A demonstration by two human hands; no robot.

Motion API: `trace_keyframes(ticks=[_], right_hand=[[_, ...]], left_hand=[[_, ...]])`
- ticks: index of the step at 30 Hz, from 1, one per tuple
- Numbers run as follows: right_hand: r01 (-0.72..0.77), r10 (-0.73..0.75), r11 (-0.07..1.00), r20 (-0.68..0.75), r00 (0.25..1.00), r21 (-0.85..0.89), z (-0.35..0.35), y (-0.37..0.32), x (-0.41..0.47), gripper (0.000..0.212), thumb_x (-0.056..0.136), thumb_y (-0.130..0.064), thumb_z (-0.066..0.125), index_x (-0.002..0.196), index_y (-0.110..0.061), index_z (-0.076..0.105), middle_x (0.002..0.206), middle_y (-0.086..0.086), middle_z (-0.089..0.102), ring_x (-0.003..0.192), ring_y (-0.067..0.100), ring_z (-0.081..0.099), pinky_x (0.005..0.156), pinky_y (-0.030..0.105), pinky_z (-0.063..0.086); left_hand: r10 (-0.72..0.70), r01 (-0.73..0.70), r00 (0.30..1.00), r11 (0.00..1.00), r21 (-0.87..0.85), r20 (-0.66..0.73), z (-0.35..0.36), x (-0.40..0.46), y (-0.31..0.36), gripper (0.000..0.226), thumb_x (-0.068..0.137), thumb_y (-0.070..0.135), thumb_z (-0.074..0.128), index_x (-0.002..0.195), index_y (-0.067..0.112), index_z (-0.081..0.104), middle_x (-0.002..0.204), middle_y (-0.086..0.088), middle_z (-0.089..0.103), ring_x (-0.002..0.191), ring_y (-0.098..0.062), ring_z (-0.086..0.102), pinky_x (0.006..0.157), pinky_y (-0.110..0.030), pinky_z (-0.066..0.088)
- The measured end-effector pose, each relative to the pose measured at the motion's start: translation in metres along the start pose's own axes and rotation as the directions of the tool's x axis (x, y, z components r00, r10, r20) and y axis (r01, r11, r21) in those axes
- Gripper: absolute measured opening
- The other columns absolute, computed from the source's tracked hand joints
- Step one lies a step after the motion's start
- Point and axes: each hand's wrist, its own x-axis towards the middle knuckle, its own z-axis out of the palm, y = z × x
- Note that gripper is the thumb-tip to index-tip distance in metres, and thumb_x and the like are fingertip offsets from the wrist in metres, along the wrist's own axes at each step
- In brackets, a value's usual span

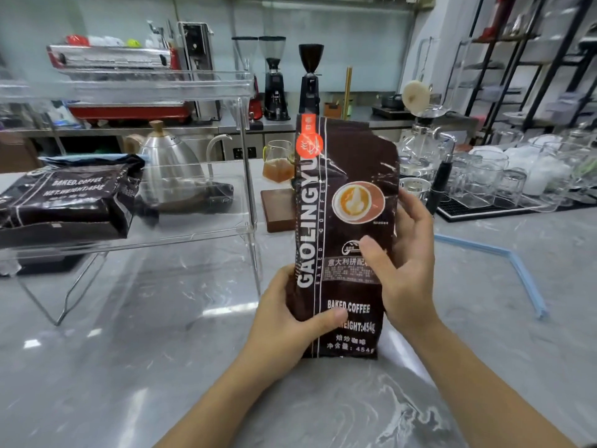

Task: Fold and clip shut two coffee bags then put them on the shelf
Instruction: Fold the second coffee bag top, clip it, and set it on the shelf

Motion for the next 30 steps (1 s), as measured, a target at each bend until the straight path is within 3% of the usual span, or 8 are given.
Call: trace_keyframes(ticks=[4, 7, 10, 13, 16, 19, 24, 30], right_hand=[[-0.229, 0.238, 0.97, 0.107, 0.965, -0.083, -0.001, 0.001, -0.008, 0.054, 0.07, -0.024, 0.075, 0.12, -0.015, 0.056, 0.107, 0.001, 0.074, 0.1, 0.017, 0.07, 0.083, 0.033, 0.057], [-0.245, 0.261, 0.957, 0.097, 0.96, -0.156, -0.003, 0.003, -0.016, 0.052, 0.06, -0.018, 0.084, 0.106, -0.02, 0.06, 0.093, -0.013, 0.077, 0.088, 0.006, 0.073, 0.073, 0.02, 0.055], [-0.216, 0.239, 0.96, 0.126, 0.963, -0.177, -0.006, 0.002, -0.02, 0.058, 0.059, -0.004, 0.086, 0.109, -0.014, 0.058, 0.092, -0.013, 0.077, 0.087, 0.004, 0.073, 0.072, 0.017, 0.055], [-0.267, 0.32, 0.932, 0.211, 0.923, -0.245, -0.006, 0.006, -0.023, 0.068, 0.059, 0.014, 0.084, 0.113, -0.016, 0.055, 0.091, -0.013, 0.077, 0.084, 0.003, 0.073, 0.069, 0.016, 0.055], [-0.318, 0.397, 0.899, 0.251, 0.883, -0.302, -0.013, 0.01, -0.028, 0.075, 0.059, 0.007, 0.086, 0.122, -0.011, 0.052, 0.103, 0.001, 0.076, 0.095, 0.014, 0.073, 0.076, 0.024, 0.056], [-0.392, 0.501, 0.851, 0.314, 0.807, -0.35, -0.022, 0.01, -0.035, 0.084, 0.058, 0.006, 0.089, 0.13, -0.01, 0.049, 0.112, 0.007, 0.073, 0.105, 0.021, 0.071, 0.082, 0.029, 0.057], [-0.411, 0.566, 0.81, 0.374, 0.735, -0.417, -0.03, 0.0, -0.037, 0.089, 0.058, 0.011, 0.087, 0.13, -0.02, 0.046, 0.116, -0.005, 0.072, 0.108, 0.013, 0.069, 0.082, 0.025, 0.056], [-0.382, 0.556, 0.803, 0.342, 0.758, -0.458, -0.028, -0.006, -0.039, 0.08, 0.062, 0.011, 0.085, 0.124, -0.026, 0.05, 0.109, -0.014, 0.073, 0.101, 0.006, 0.07, 0.077, 0.019, 0.055]], left_hand=[[0.069, -0.072, 0.997, 0.995, -0.073, -0.038, -0.003, 0.002, -0.003, 0.068, 0.064, 0.011, 0.091, 0.122, 0.013, 0.056, 0.115, -0.007, 0.074, 0.106, -0.022, 0.072, 0.092, -0.039, 0.058], [0.106, -0.108, 0.993, 0.994, -0.027, -0.042, -0.003, 0.004, -0.006, 0.069, 0.061, 0.012, 0.092, 0.119, 0.018, 0.055, 0.113, -0.001, 0.074, 0.105, -0.018, 0.072, 0.088, -0.032, 0.057], [0.116, -0.116, 0.993, 0.993, 0.019, 0.012, -0.004, 0.003, -0.004, 0.073, 0.063, 0.001, 0.091, 0.121, 0.019, 0.052, 0.112, 0.004, 0.073, 0.104, -0.01, 0.071, 0.084, -0.021, 0.056], [0.085, -0.093, 0.992, 0.992, 0.089, 0.089, -0.01, 0.004, -0.007, 0.079, 0.061, 0.004, 0.093, 0.126, 0.021, 0.051, 0.115, 0.006, 0.073, 0.108, -0.01, 0.07, 0.089, -0.025, 0.056], [0.064, -0.08, 0.991, 0.988, 0.132, 0.117, -0.015, 0.007, -0.008, 0.08, 0.055, 0.013, 0.097, 0.123, 0.025, 0.056, 0.113, 0.003, 0.075, 0.105, -0.015, 0.072, 0.093, -0.042, 0.058], [0.055, -0.076, 0.988, 0.987, 0.143, 0.145, -0.015, 0.008, -0.005, 0.078, 0.055, 0.016, 0.097, 0.121, 0.026, 0.059, 0.112, 0.001, 0.076, 0.105, -0.019, 0.073, 0.092, -0.048, 0.058], [0.027, -0.049, 0.982, 0.992, 0.117, 0.184, -0.018, 0.008, -0.002, 0.075, 0.057, 0.005, 0.095, 0.121, 0.024, 0.059, 0.111, -0.004, 0.076, 0.103, -0.023, 0.073, 0.092, -0.052, 0.057], [0.009, -0.028, 0.983, 0.994, 0.102, 0.182, -0.021, 0.007, -0.003, 0.069, 0.061, 0.013, 0.094, 0.119, 0.027, 0.06, 0.113, -0.002, 0.076, 0.105, -0.022, 0.073, 0.094, -0.052, 0.056]])
